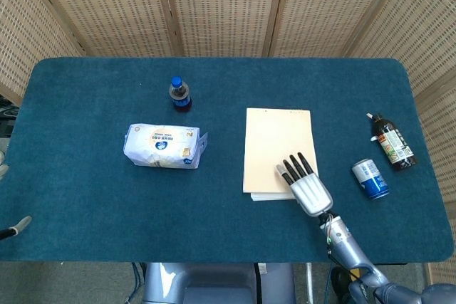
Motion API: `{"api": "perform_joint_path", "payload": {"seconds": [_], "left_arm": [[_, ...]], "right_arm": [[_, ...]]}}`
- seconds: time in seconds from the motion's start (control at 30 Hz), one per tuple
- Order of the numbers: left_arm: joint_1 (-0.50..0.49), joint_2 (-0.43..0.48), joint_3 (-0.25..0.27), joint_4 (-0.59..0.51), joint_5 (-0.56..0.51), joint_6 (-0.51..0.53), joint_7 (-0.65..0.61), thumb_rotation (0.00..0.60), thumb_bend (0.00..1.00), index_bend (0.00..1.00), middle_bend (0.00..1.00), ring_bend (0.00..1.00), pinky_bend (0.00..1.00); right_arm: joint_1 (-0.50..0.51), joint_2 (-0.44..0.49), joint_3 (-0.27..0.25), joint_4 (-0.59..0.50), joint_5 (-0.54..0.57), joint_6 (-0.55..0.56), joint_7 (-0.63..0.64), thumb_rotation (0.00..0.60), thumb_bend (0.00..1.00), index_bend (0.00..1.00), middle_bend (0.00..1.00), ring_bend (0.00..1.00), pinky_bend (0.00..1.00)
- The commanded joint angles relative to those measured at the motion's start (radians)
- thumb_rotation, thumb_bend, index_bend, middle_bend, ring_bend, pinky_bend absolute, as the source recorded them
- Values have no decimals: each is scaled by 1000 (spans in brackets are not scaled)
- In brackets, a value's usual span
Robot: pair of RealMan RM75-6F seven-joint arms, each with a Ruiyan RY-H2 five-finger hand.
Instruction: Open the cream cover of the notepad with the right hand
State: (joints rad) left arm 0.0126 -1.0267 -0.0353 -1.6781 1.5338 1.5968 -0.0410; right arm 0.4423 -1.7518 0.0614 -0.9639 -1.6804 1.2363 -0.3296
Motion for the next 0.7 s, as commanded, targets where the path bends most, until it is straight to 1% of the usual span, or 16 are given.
{"api": "perform_joint_path", "payload": {"seconds": [0.03,0.27,0.3,0.37,0.4,0.47,0.57,0.63,0.7], "left_arm": [[-2,-1,-1,-2,-3,-4,4,600,0,0,0,0,0],[-7,-1,-5,-7,-17,-15,9,600,0,0,0,0,0],[-7,0,-5,-7,-18,-16,8,600,0,0,0,0,0],[-7,0,-6,-8,-20,-17,7,600,0,0,0,0,0],[-7,1,-7,-8,-22,-17,6,600,0,0,0,0,0],[-9,2,-8,-8,-24,-20,3,600,0,0,0,0,0],[-10,3,-7,-8,-24,-23,1,600,0,0,0,0,0],[-9,4,-7,-7,-23,-21,-1,600,0,0,0,0,0],[-7,4,-6,-7,-22,-18,-4,600,0,0,0,0,0]], "right_arm": [[33,-15,18,21,18,-38,-7,600,595,118,130,55,33],[99,-43,58,57,62,-119,-31,600,595,124,133,55,33],[105,-45,62,60,69,-128,-33,600,595,133,142,61,35],[111,-48,67,62,78,-136,-37,600,596,179,195,107,78],[115,-48,70,62,80,-137,-39,600,600,205,227,138,108],[120,-50,69,66,78,-129,-38,600,613,280,317,223,206],[126,-55,58,90,60,-101,-15,600,650,462,496,374,403],[129,-60,50,109,47,-80,12,600,685,556,585,454,511],[131,-65,39,136,31,-55,55,600,712,617,639,507,584]]}}
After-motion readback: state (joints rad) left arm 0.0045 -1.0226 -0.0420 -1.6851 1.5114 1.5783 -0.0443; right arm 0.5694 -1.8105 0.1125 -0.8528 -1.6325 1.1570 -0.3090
